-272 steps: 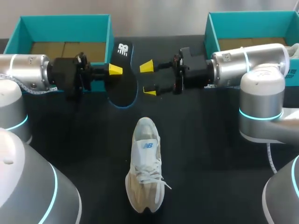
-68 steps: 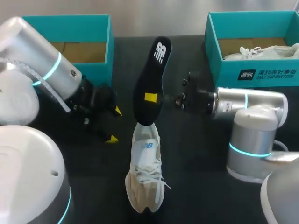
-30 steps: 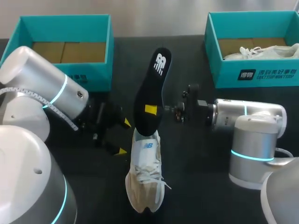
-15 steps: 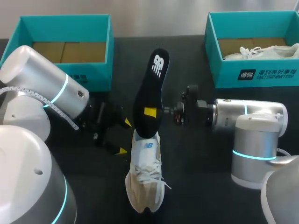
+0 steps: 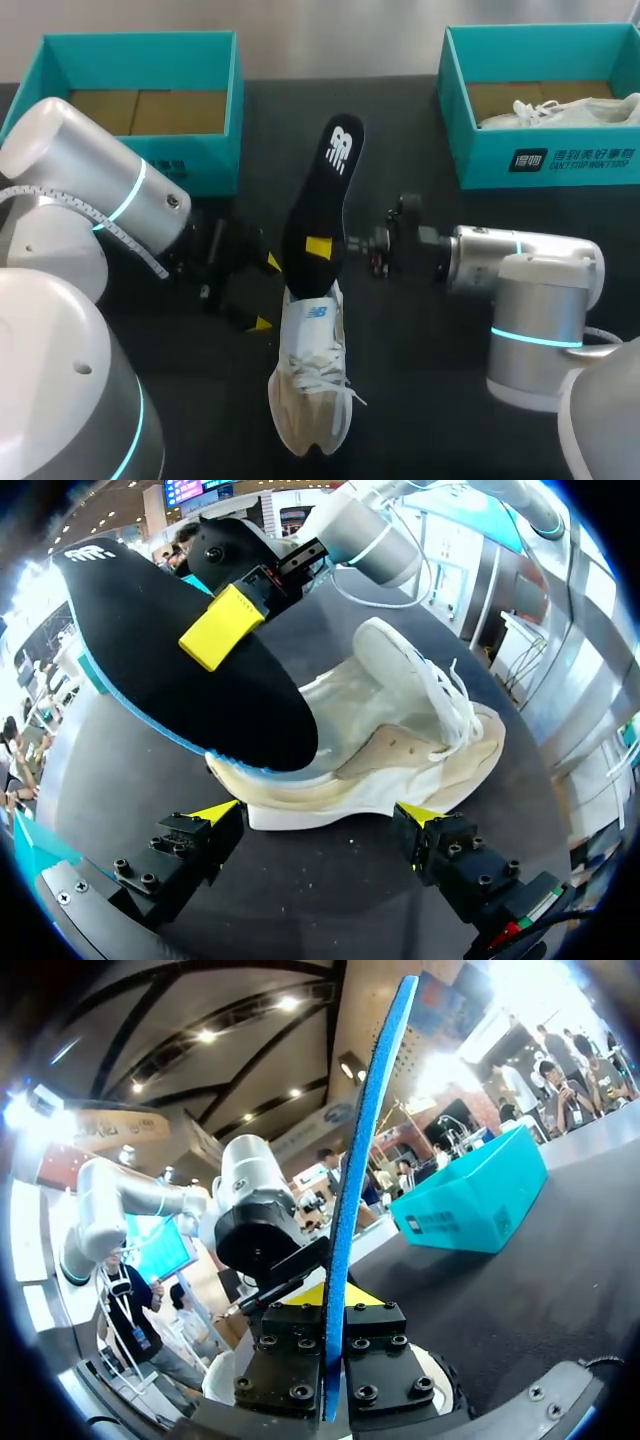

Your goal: Take the shoe out of the shoebox, open the shoe tongue, remove and reinsert the insole, then place the shoe into the shoebox

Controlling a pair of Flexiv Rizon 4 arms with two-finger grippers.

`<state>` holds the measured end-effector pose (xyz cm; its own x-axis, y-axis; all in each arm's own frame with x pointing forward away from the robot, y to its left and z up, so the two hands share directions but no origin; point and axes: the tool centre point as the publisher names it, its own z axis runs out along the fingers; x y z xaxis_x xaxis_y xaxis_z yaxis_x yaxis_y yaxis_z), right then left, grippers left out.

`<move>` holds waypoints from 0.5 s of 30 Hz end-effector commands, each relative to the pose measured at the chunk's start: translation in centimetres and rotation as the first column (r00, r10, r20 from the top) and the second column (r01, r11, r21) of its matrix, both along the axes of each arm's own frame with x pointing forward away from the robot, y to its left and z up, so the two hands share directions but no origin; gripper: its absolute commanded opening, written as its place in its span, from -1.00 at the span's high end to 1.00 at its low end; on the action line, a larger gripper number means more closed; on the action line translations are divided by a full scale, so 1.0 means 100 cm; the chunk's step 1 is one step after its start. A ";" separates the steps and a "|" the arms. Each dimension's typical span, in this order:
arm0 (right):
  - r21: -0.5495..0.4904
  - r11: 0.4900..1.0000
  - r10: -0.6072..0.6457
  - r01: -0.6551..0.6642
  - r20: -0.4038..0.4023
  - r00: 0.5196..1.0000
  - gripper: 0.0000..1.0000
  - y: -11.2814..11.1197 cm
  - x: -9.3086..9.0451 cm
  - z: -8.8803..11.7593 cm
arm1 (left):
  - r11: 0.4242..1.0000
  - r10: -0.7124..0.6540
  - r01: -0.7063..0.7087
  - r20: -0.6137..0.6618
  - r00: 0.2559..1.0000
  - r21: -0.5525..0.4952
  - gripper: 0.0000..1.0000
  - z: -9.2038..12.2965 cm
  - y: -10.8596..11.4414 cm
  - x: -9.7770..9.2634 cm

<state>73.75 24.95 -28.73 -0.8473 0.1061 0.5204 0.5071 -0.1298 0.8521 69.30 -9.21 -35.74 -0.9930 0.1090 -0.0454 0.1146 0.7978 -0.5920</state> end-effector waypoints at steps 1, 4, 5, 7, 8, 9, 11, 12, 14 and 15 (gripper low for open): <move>-0.018 1.000 -0.010 0.010 -0.001 1.000 1.00 0.004 -0.002 -0.001 | 1.000 0.000 0.000 0.001 1.000 0.001 -1.00 0.000 0.000 0.000; -0.029 0.999 -0.013 0.013 0.001 1.000 1.00 0.005 -0.002 -0.002 | 1.000 0.000 0.000 0.001 1.000 0.001 -1.00 0.000 0.000 0.000; -0.030 0.999 -0.013 0.013 0.002 1.000 1.00 0.005 -0.002 -0.002 | 1.000 0.000 0.000 0.001 1.000 0.001 -1.00 0.000 0.000 0.000; -0.029 0.999 -0.013 0.013 0.004 1.000 1.00 0.005 -0.002 -0.002 | 1.000 0.000 0.000 0.001 1.000 0.001 -1.00 0.000 0.000 0.000; -0.030 0.999 -0.012 0.013 0.008 1.000 1.00 0.005 -0.002 -0.001 | 1.000 0.000 0.000 0.001 1.000 0.001 -1.00 0.000 0.000 0.000; -0.033 0.999 -0.013 0.013 0.014 1.000 1.00 0.005 -0.001 -0.001 | 1.000 0.000 0.000 0.001 1.000 0.001 -1.00 0.000 0.000 0.000; -0.036 0.999 -0.016 0.017 0.021 1.000 1.00 0.004 0.000 0.001 | 1.000 0.000 0.000 0.001 1.000 0.001 -1.00 0.000 0.000 0.000; -0.035 0.999 -0.019 0.020 0.025 1.000 1.00 0.004 0.000 0.001 | 1.000 0.000 0.000 0.001 1.000 0.001 -1.00 0.000 0.000 0.000; -0.037 0.999 -0.025 0.026 0.026 0.999 1.00 0.004 0.001 0.000 | 1.000 0.000 0.000 0.001 1.000 0.001 -1.00 0.000 0.000 0.000; -0.039 0.999 -0.027 0.028 0.024 0.999 1.00 0.004 0.001 -0.001 | 1.000 0.000 0.000 0.001 1.000 0.001 -1.00 0.000 0.000 0.000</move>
<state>74.00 25.18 -28.81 -0.8573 0.1437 0.4944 0.4824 -0.1116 0.8688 69.31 -9.21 -35.74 -0.9930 0.1090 -0.0454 0.1146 0.7977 -0.5920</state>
